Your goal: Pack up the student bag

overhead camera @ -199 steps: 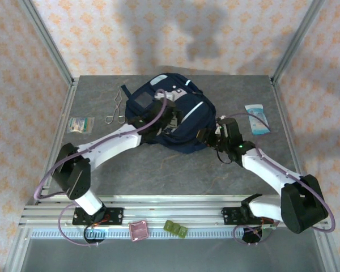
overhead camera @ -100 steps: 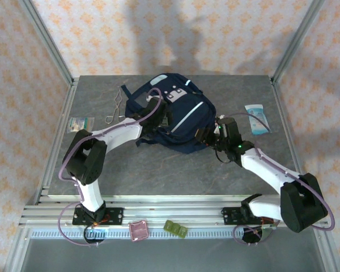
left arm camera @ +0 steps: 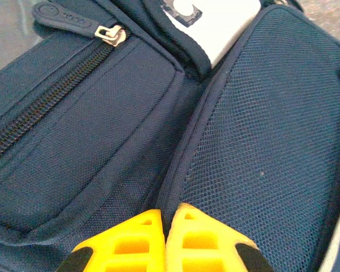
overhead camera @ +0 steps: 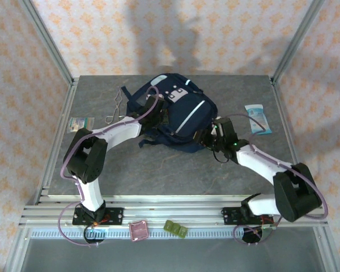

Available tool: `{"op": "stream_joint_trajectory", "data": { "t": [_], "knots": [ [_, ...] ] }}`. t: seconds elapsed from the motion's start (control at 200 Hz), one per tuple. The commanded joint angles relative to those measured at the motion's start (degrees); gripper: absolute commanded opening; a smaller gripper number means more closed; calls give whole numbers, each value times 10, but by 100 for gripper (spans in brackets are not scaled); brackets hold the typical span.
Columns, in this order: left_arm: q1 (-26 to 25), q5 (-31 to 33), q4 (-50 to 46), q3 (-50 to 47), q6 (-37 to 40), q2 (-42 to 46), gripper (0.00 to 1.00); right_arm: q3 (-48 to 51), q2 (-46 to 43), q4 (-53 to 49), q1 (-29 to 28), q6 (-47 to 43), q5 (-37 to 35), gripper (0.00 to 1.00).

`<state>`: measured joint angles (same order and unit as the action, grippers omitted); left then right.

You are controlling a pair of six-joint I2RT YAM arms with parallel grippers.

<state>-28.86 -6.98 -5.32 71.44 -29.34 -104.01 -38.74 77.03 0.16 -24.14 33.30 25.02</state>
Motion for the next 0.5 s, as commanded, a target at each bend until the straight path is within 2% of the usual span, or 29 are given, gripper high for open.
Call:
{"op": "stream_joint_trajectory", "data": {
  "t": [0.0,0.12,0.42,0.496],
  "knots": [
    [-6,-78,57,-18,-53,38,0,-47,37,22,-3,9,-17,43],
    [-10,-113,86,-35,-88,52,0,-96,77,18,4,9,-34,41],
    [-35,-119,190,-106,-200,90,0,-161,87,34,35,-17,-48,40],
    [-43,-104,206,-110,-221,94,0,-175,88,6,37,-27,-61,40]
  ]
}}
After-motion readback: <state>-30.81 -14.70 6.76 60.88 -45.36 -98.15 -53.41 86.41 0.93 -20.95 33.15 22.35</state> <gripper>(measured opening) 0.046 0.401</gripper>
